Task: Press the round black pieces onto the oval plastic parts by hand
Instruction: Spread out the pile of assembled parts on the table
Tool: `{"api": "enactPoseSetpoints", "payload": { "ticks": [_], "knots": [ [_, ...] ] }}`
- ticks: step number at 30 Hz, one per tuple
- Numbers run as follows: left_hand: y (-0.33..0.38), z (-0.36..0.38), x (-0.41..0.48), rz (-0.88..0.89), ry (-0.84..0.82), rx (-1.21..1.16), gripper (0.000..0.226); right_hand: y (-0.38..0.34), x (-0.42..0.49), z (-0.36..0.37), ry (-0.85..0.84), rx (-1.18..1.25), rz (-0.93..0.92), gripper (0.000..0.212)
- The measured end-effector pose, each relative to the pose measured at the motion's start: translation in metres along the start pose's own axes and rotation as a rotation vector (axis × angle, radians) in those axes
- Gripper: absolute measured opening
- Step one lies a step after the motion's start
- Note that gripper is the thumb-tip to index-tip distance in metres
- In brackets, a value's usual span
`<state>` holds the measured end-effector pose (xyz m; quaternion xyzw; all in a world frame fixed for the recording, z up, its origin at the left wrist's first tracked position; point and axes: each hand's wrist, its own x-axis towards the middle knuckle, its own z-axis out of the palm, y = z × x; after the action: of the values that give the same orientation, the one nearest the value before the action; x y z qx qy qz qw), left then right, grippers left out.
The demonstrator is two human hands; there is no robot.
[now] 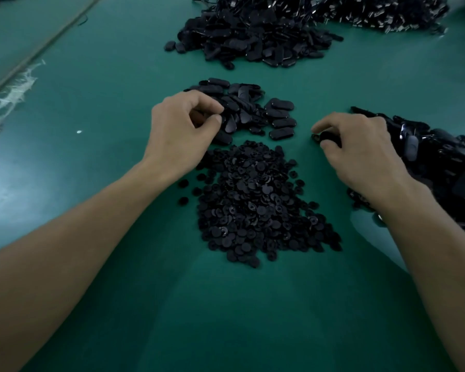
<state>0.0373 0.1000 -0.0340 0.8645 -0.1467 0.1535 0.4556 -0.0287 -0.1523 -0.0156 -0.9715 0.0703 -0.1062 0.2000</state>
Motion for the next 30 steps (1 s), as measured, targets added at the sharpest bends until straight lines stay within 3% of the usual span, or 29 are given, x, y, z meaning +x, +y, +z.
{"api": "enactPoseSetpoints", "payload": {
  "ticks": [6, 8, 12, 15, 22, 30],
  "knots": [
    [0.018, -0.001, -0.005, 0.058, -0.003, -0.092, 0.01, 0.011, -0.003, 0.0, 0.069, 0.203, -0.04, 0.028],
    [0.024, -0.001, -0.006, 0.072, -0.025, -0.13, 0.009, 0.008, -0.005, -0.004, 0.039, 0.491, 0.02, 0.024],
    [0.036, 0.001, -0.012, 0.079, -0.154, -0.2, 0.009, -0.006, -0.009, -0.008, -0.182, 1.15, 0.126, 0.022],
    [0.043, 0.005, -0.018, 0.046, -0.27, -0.28, 0.016, -0.015, -0.013, -0.006, -0.289, 1.328, 0.113, 0.023],
    [0.048, 0.011, -0.023, -0.028, -0.343, -0.438, 0.005, -0.03, -0.019, 0.001, -0.358, 1.371, 0.057, 0.031],
    [0.04, 0.014, -0.022, -0.137, -0.363, -0.499, 0.006, -0.035, -0.02, 0.007, -0.162, 1.123, 0.072, 0.032]
  ]
}}
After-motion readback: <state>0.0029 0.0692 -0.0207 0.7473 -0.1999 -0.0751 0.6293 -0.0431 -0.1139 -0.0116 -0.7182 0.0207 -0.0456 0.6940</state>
